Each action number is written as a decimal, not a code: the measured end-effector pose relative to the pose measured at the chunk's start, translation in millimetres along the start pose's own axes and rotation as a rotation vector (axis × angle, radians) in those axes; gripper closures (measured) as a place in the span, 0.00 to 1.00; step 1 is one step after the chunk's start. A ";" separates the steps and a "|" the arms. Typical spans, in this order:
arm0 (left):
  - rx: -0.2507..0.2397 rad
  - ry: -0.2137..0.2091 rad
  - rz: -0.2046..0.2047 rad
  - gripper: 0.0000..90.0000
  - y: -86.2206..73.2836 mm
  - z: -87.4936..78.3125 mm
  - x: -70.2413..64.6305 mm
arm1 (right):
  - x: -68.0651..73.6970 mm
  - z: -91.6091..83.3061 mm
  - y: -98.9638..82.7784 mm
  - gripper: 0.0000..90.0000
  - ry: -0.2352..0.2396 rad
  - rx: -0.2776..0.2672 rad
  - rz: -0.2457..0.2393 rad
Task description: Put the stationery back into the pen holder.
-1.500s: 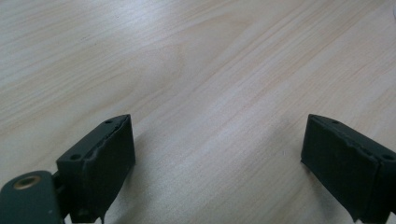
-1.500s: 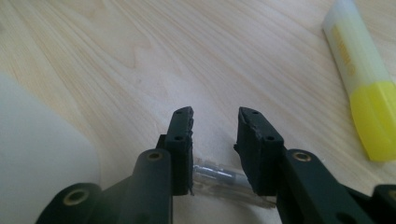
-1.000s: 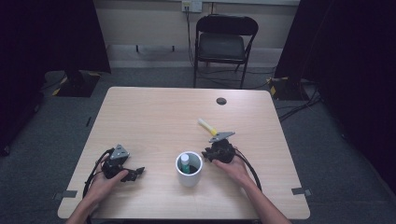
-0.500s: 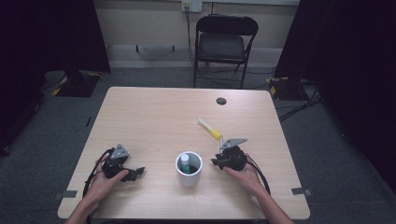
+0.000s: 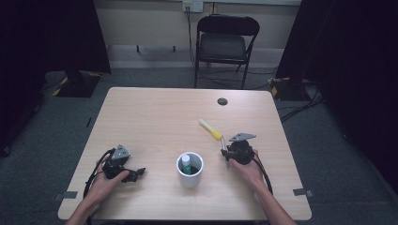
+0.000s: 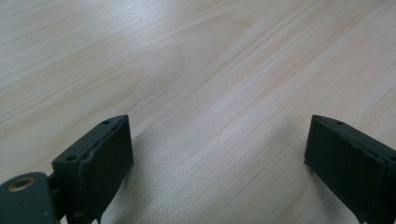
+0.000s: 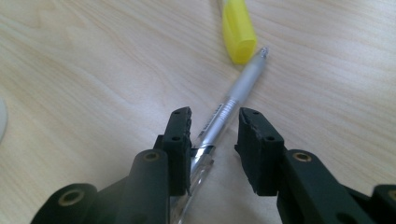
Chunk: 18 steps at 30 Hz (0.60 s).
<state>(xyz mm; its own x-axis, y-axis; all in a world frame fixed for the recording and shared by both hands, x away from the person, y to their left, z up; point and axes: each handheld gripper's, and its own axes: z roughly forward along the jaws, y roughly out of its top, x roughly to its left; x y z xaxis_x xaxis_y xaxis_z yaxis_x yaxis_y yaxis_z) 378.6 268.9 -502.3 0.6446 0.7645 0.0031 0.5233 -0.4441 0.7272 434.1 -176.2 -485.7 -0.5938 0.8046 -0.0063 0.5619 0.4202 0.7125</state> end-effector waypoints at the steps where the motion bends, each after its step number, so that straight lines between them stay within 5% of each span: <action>1: 0.001 0.003 0.002 0.08 0.0 -0.1 0.1 | -1.5 1.1 -0.1 0.73 -0.008 0.003 0.000; 7: 0.000 0.002 0.002 0.08 0.0 -0.1 0.1 | -11.2 2.6 -1.1 0.80 -0.068 0.024 0.052; 18: 0.000 0.004 0.002 0.08 0.0 -0.2 0.1 | -22.2 -9.5 -10.3 0.87 -0.082 0.041 0.088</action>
<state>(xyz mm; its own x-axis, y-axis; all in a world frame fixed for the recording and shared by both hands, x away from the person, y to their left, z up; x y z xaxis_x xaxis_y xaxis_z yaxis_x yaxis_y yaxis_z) 378.6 269.0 -502.2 0.6438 0.7652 0.0073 0.5217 -0.4459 0.7273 436.0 -202.4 -486.3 -0.4928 0.8701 -0.0032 0.6341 0.3616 0.6835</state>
